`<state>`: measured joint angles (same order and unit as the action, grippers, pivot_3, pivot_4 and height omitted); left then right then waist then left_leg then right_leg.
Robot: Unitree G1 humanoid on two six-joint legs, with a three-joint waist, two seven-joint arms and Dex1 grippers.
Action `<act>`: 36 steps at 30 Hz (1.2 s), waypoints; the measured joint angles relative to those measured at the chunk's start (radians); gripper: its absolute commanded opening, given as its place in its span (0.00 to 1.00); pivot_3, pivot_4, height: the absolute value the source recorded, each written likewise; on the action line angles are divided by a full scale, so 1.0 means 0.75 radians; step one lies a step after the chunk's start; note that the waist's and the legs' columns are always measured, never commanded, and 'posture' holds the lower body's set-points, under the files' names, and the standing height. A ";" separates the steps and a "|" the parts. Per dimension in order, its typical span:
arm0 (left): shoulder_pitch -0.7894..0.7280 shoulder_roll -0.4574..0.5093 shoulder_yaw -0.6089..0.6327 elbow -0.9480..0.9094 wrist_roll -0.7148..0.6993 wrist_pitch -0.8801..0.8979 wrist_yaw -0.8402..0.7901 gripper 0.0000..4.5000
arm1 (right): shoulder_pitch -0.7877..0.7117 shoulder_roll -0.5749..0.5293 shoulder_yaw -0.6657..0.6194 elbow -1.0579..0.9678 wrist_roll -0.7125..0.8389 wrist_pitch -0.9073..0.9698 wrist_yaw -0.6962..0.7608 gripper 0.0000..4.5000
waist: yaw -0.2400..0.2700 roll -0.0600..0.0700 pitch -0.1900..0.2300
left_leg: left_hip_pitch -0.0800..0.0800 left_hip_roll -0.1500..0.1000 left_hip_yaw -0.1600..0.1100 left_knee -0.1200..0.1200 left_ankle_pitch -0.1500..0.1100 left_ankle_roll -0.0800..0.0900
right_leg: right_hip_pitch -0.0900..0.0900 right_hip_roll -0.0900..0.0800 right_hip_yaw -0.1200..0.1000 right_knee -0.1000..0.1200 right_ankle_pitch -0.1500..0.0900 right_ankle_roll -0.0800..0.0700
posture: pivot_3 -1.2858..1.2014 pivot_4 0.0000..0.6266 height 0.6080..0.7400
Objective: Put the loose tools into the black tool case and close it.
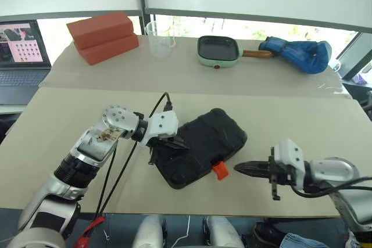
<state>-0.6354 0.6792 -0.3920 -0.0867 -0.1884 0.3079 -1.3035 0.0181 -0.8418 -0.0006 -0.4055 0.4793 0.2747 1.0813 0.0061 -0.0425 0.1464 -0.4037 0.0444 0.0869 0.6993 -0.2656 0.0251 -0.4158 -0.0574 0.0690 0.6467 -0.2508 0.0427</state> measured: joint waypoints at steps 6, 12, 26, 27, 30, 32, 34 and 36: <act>0.000 -0.058 -0.019 0.056 0.051 -0.092 0.044 0.02 | -0.069 0.062 0.160 0.003 -0.129 0.031 -0.068 0.00 | 0.010 0.002 -0.002 | 0.011 0.000 0.002 -0.001 0.000 0.001 | 0.016 -0.001 -0.002 -0.005 -0.001 0.001 | 0.52 0.24 1.00; 0.002 -0.072 -0.003 0.075 0.051 -0.081 0.066 0.02 | -0.061 0.060 0.202 0.052 -0.205 -0.041 -0.049 0.00 | 0.007 0.004 -0.004 | 0.015 0.000 0.001 -0.002 0.000 0.001 | 0.019 -0.001 -0.002 -0.005 -0.001 0.001 | 0.52 0.24 1.00; 0.037 -0.073 0.003 0.071 0.068 -0.089 0.090 0.02 | 0.216 0.045 0.071 -0.166 -0.016 0.127 -0.110 0.00 | 0.000 0.009 -0.014 | 0.027 0.001 -0.002 -0.006 -0.001 0.001 | 0.031 -0.001 0.000 -0.007 -0.003 0.000 | 0.52 0.24 1.00; 0.036 -0.073 0.002 0.075 0.069 -0.090 0.089 0.02 | 0.214 0.032 0.057 -0.184 -0.010 0.140 -0.116 0.00 | 0.000 0.009 -0.014 | 0.027 0.001 -0.002 -0.006 -0.001 0.001 | 0.031 -0.001 0.000 -0.007 -0.003 0.000 | 0.52 0.24 1.00; 0.032 -0.074 -0.001 0.076 0.071 -0.092 0.086 0.02 | 0.186 0.049 0.107 -0.156 -0.099 0.142 -0.168 0.00 | 0.001 0.008 -0.015 | 0.028 0.001 -0.002 -0.006 -0.001 0.001 | 0.031 -0.001 -0.001 -0.008 -0.004 0.000 | 0.52 0.24 1.00; 0.025 -0.074 -0.002 0.077 0.071 -0.092 0.076 0.02 | 0.146 0.123 0.185 -0.065 -0.178 0.137 -0.225 0.00 | 0.001 0.008 -0.015 | 0.026 0.001 -0.002 -0.006 -0.001 0.001 | 0.029 -0.001 -0.001 -0.008 -0.004 0.000 | 0.52 0.24 1.00; 0.020 -0.075 -0.005 0.079 0.073 -0.092 0.072 0.02 | 0.110 0.190 0.231 0.025 -0.235 0.107 -0.259 0.00 | 0.001 0.008 -0.014 | 0.025 0.000 -0.002 -0.006 -0.001 0.001 | 0.028 -0.001 -0.001 -0.008 -0.004 0.000 | 0.52 0.24 1.00; 0.012 -0.076 -0.006 0.083 0.084 -0.092 0.062 0.02 | 0.085 0.236 0.254 0.059 -0.273 0.062 -0.284 0.00 | 0.001 0.008 -0.015 | 0.026 0.001 -0.002 -0.006 -0.001 0.001 | 0.029 -0.001 -0.001 -0.008 -0.004 0.000 | 0.52 0.24 1.00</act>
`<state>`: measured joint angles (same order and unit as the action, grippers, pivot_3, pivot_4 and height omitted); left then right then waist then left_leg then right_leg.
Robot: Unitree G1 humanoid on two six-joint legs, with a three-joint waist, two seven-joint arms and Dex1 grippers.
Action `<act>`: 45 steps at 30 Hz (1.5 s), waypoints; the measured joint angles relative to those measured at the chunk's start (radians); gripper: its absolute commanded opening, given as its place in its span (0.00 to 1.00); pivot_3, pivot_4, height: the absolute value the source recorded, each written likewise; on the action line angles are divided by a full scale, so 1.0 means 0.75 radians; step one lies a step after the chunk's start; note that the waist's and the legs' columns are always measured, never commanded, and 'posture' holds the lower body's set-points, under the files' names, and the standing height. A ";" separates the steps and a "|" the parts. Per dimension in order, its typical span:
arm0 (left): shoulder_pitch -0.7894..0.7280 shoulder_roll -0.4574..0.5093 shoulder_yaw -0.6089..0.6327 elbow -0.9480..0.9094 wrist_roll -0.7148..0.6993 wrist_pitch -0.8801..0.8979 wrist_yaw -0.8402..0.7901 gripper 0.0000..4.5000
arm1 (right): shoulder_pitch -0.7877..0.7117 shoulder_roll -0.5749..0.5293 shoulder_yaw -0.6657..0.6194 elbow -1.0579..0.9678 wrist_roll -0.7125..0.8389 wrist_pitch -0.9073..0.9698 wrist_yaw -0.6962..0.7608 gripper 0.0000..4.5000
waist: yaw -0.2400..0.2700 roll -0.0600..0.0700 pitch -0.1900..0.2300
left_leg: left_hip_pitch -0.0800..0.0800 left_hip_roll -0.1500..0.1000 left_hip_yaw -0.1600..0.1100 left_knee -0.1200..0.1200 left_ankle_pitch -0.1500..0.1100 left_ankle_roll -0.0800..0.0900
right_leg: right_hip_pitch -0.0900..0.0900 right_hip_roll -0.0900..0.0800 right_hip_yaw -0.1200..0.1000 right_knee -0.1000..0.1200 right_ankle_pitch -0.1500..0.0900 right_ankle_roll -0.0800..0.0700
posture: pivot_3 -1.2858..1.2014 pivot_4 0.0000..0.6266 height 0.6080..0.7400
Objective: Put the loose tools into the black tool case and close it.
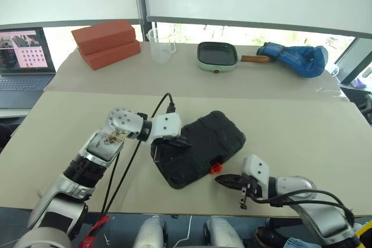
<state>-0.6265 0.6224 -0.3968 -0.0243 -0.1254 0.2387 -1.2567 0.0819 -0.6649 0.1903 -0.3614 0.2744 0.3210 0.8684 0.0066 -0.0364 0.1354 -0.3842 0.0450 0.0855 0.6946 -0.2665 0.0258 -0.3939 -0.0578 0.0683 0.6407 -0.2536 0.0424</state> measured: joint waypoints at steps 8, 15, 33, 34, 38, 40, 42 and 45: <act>-0.028 -0.004 -0.006 0.021 0.019 -0.003 -0.032 0.02 | 0.017 0.119 -0.020 0.012 -0.016 -0.010 -0.065 0.00 | -0.004 0.000 0.000 | 0.000 0.001 0.000 0.000 0.000 0.000 | -0.001 0.000 0.000 0.000 0.000 0.000 | 0.52 0.24 1.00; -0.033 -0.023 -0.004 0.027 0.030 -0.017 -0.031 0.02 | 0.090 0.136 -0.081 -0.075 0.035 0.055 -0.112 0.00 | -0.001 0.001 0.001 | -0.006 0.000 0.000 0.001 0.000 0.000 | -0.006 0.000 0.001 0.001 0.000 0.000 | 0.52 0.24 1.00; -0.093 -0.072 -0.022 0.116 0.056 -0.073 -0.117 0.00 | 0.458 0.339 -0.231 -0.235 0.087 0.035 -0.373 0.69 | 0.015 0.002 0.000 | -0.009 -0.001 -0.001 0.000 0.000 0.001 | -0.008 -0.003 0.000 -0.002 -0.005 -0.005 | 0.52 0.24 1.00; -0.099 -0.075 -0.024 0.124 0.061 -0.083 -0.126 0.00 | 0.460 0.351 -0.234 -0.210 0.090 -0.001 -0.362 0.69 | 0.014 0.002 0.000 | -0.009 -0.001 -0.001 0.000 0.000 0.001 | -0.007 -0.003 0.000 -0.003 -0.006 -0.006 | 0.52 0.24 1.00; -0.110 -0.092 -0.024 0.157 0.067 -0.109 -0.145 0.00 | 0.483 0.392 -0.211 -0.141 0.063 -0.135 -0.354 0.69 | 0.018 0.001 0.000 | -0.009 0.000 -0.003 -0.001 0.000 0.001 | -0.005 -0.002 -0.002 -0.007 -0.006 -0.006 | 0.52 0.24 1.00; -0.112 -0.100 -0.024 0.166 0.068 -0.118 -0.154 0.00 | 0.502 0.399 -0.186 -0.139 0.033 -0.178 -0.359 0.69 | 0.020 0.000 -0.001 | -0.008 0.001 -0.004 -0.002 0.000 0.001 | -0.002 -0.002 -0.004 -0.011 -0.006 -0.006 | 0.52 0.24 1.00; -0.116 -0.104 -0.024 0.172 0.070 -0.122 -0.162 0.00 | 0.514 0.400 -0.146 -0.153 0.023 -0.190 -0.358 0.69 | 0.020 0.000 -0.002 | -0.008 0.001 -0.005 -0.002 -0.001 0.002 | -0.001 -0.002 -0.004 -0.012 -0.006 -0.006 | 0.52 0.24 1.00; -0.117 -0.107 -0.024 0.177 0.073 -0.132 -0.162 0.00 | 0.493 0.399 -0.101 -0.166 0.005 -0.187 -0.366 0.69 | 0.020 0.000 -0.002 | -0.009 0.001 -0.005 -0.002 -0.001 0.002 | 0.000 -0.003 -0.004 -0.014 -0.006 -0.007 | 0.52 0.24 1.00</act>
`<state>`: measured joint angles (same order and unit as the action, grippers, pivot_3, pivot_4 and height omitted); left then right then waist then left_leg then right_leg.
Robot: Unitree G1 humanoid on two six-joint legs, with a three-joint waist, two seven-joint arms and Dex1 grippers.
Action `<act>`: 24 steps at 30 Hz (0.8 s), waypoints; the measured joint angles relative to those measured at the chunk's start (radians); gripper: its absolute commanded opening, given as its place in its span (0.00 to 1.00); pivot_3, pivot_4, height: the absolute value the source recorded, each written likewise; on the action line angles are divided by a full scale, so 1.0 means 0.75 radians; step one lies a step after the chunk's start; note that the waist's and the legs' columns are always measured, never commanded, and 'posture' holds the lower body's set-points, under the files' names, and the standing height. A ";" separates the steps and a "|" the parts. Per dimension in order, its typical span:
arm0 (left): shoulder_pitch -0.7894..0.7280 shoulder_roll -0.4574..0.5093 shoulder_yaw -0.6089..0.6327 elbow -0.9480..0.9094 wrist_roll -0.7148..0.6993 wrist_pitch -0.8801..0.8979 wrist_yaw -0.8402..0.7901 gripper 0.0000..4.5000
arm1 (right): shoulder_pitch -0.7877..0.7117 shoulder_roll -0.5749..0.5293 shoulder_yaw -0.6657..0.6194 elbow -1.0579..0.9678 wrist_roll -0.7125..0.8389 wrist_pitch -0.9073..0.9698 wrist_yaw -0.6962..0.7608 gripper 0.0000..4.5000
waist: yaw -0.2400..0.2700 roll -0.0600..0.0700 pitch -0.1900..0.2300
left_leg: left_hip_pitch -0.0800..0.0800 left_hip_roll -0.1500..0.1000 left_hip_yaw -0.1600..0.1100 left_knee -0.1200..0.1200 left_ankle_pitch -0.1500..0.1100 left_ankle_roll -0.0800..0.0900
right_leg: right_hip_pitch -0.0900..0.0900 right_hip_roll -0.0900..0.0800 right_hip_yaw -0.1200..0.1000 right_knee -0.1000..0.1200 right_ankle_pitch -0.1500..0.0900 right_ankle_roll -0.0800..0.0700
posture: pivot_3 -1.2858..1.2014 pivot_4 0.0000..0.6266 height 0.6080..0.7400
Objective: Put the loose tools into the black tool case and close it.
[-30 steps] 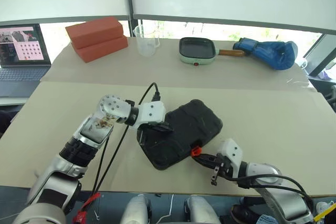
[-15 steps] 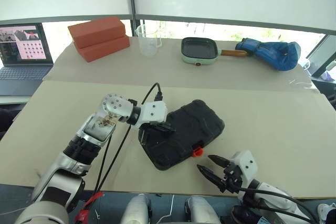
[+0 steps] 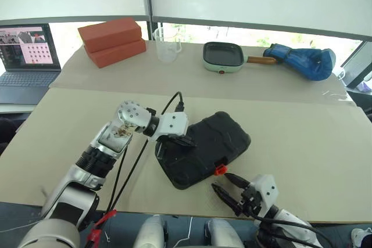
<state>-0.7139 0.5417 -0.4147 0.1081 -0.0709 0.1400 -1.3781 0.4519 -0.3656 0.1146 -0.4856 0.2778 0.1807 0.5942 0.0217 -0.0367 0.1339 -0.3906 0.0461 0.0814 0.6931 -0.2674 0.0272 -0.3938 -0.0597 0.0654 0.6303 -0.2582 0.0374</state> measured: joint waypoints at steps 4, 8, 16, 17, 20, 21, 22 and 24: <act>0.004 0.001 0.001 -0.003 0.001 -0.005 0.001 0.00 | -0.046 0.000 0.047 -0.017 -0.003 0.056 -0.027 0.69 | 0.000 -0.002 -0.001 | 0.000 0.001 0.000 0.000 0.000 0.000 | 0.000 0.000 0.000 0.000 0.000 0.000 | 0.52 0.24 1.00; 0.007 0.005 0.002 -0.008 0.001 -0.006 0.005 0.00 | -0.063 -0.007 0.050 -0.050 -0.001 0.131 -0.053 0.69 | -0.003 -0.002 -0.001 | -0.001 0.000 0.000 0.000 0.000 0.000 | -0.001 0.000 0.001 0.000 0.000 0.000 | 0.52 0.24 1.00; 0.011 0.004 0.003 -0.008 0.002 -0.015 0.013 0.00 | -0.037 -0.111 -0.090 -0.204 0.087 0.238 -0.049 0.69 | -0.002 -0.001 -0.001 | 0.000 0.000 0.001 0.000 -0.001 0.001 | 0.000 -0.001 0.001 -0.001 0.000 0.000 | 0.52 0.24 1.00; 0.011 0.002 0.003 -0.005 0.002 -0.017 0.014 0.00 | -0.037 -0.123 -0.119 -0.228 0.114 0.252 -0.048 0.69 | -0.001 -0.001 -0.001 | 0.000 0.000 0.001 0.000 -0.001 0.001 | 0.000 -0.001 0.001 -0.001 0.000 0.000 | 0.52 0.24 1.00; 0.011 -0.002 0.003 0.003 0.002 -0.026 0.017 0.00 | -0.042 -0.139 -0.167 -0.311 0.186 0.300 -0.049 0.69 | 0.001 -0.001 -0.001 | 0.000 0.000 0.000 0.000 -0.001 0.001 | 0.001 -0.001 0.001 -0.001 0.000 0.000 | 0.52 0.24 1.00; 0.011 -0.004 0.003 0.005 0.002 -0.031 0.017 0.00 | -0.045 -0.139 -0.161 -0.324 0.190 0.310 -0.049 0.69 | 0.001 -0.001 -0.001 | 0.000 0.000 0.000 0.000 -0.001 0.001 | 0.001 -0.001 0.001 -0.001 0.000 0.000 | 0.52 0.24 1.00; 0.011 -0.005 0.003 0.006 0.002 -0.034 0.017 0.00 | -0.054 -0.138 -0.153 -0.333 0.196 0.325 -0.055 0.69 | 0.001 -0.001 -0.001 | 0.000 0.000 0.000 0.000 -0.001 0.001 | 0.001 -0.001 0.001 -0.001 0.000 0.000 | 0.52 0.24 1.00; 0.011 -0.010 0.002 0.007 0.004 -0.035 0.017 0.00 | -0.079 -0.130 -0.125 -0.333 0.197 0.349 -0.071 0.69 | 0.003 -0.001 -0.001 | 0.000 -0.001 0.000 0.000 -0.001 0.001 | 0.002 -0.001 0.001 -0.002 0.000 0.000 | 0.52 0.24 1.00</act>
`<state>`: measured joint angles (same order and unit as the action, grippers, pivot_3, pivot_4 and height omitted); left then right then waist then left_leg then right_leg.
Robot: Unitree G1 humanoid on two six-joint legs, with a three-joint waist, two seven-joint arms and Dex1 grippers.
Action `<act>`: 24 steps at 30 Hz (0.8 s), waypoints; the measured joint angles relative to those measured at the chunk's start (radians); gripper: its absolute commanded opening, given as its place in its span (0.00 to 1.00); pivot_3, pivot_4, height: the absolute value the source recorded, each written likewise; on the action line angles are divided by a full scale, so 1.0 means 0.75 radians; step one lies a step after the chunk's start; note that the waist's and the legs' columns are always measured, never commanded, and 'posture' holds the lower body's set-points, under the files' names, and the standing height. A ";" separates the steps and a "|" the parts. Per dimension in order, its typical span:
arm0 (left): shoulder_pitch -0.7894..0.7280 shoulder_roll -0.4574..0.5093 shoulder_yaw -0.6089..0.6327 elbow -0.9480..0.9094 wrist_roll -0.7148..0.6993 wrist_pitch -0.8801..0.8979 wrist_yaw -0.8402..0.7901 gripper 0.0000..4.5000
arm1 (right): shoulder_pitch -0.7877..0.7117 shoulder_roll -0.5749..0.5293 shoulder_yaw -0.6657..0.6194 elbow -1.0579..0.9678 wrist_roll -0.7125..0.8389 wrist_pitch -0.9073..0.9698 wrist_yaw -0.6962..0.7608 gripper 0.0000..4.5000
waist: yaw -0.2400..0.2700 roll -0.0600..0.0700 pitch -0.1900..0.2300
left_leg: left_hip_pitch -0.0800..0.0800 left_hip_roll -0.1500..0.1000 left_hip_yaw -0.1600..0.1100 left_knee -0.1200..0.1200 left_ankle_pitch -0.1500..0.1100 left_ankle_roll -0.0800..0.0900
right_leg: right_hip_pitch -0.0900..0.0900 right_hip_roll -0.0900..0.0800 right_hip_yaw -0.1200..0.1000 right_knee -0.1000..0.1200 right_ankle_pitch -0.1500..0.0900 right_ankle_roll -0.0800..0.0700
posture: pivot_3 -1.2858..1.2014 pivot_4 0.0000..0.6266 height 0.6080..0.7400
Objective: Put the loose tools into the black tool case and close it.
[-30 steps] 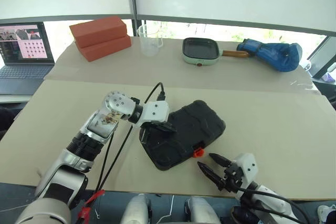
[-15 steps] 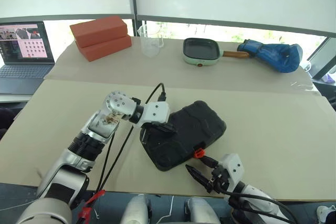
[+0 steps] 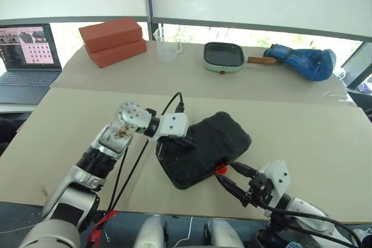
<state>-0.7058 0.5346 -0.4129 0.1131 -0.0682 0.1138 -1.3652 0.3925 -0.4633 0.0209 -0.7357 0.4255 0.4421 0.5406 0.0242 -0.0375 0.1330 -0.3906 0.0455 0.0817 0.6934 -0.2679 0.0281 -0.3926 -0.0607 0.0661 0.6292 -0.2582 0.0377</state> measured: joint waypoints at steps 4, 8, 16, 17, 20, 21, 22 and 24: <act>0.000 -0.002 0.000 -0.001 0.002 0.000 0.000 0.00 | -0.025 0.005 0.036 0.017 -0.019 0.010 -0.024 0.69 | 0.002 0.000 0.000 | 0.000 0.000 0.000 0.000 0.000 0.000 | 0.000 0.000 0.000 0.000 0.000 0.000 | 0.52 0.24 1.00; 0.000 -0.001 0.000 -0.001 0.006 -0.002 -0.002 0.00 | -0.017 0.007 0.057 0.042 -0.047 -0.003 -0.032 0.69 | 0.001 0.000 0.000 | 0.001 0.000 0.000 0.000 0.000 0.000 | 0.001 0.000 0.000 0.000 0.000 0.000 | 0.52 0.24 1.00; 0.000 0.000 -0.001 0.002 0.009 -0.006 -0.002 0.00 | 0.038 -0.003 0.056 0.052 -0.096 -0.047 -0.039 0.69 | 0.002 0.000 0.000 | 0.000 0.000 0.000 0.000 0.000 0.000 | 0.000 0.000 0.000 -0.001 0.000 0.000 | 0.52 0.24 1.00; 0.000 0.000 -0.001 0.003 0.008 -0.006 -0.003 0.00 | 0.045 -0.002 0.056 0.058 -0.098 -0.047 -0.044 0.69 | 0.002 0.000 0.000 | 0.000 0.000 0.000 0.000 0.000 0.000 | 0.000 0.000 0.000 -0.001 0.000 0.000 | 0.52 0.24 1.00; -0.001 0.001 0.000 0.004 0.009 -0.006 -0.003 0.00 | 0.044 0.008 0.056 0.078 -0.109 -0.047 -0.066 0.69 | 0.000 0.000 0.000 | 0.000 0.000 0.000 0.000 0.000 0.000 | 0.000 0.000 0.000 -0.001 0.000 0.000 | 0.52 0.24 1.00; -0.001 0.001 0.000 0.004 0.009 -0.006 -0.003 0.00 | 0.036 0.012 0.056 0.079 -0.110 -0.047 -0.070 0.69 | 0.000 0.000 0.000 | 0.000 0.000 0.000 0.000 0.000 0.000 | 0.000 0.000 0.000 -0.001 0.000 0.000 | 0.52 0.24 1.00; -0.001 0.000 0.000 0.004 0.009 -0.006 -0.003 0.00 | 0.027 0.015 0.056 0.079 -0.109 -0.047 -0.075 0.69 | 0.000 0.000 0.000 | 0.000 0.000 0.000 0.000 0.000 0.000 | 0.000 0.000 0.000 -0.001 0.000 0.000 | 0.52 0.24 1.00; -0.001 0.000 0.000 0.004 0.008 -0.006 -0.004 0.00 | 0.023 0.018 0.057 0.079 -0.110 -0.047 -0.081 0.69 | 0.001 0.000 0.000 | -0.001 0.000 0.000 0.000 0.000 0.000 | -0.001 0.000 0.000 -0.001 0.000 0.000 | 0.52 0.24 1.00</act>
<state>-0.7066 0.5347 -0.4133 0.1159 -0.0619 0.1092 -1.3681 0.4100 -0.4494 0.0637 -0.6763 0.3433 0.4068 0.4798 0.0247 -0.0373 0.1327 -0.3910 0.0458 0.0817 0.6931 -0.2681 0.0284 -0.3931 -0.0609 0.0663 0.6284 -0.2584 0.0379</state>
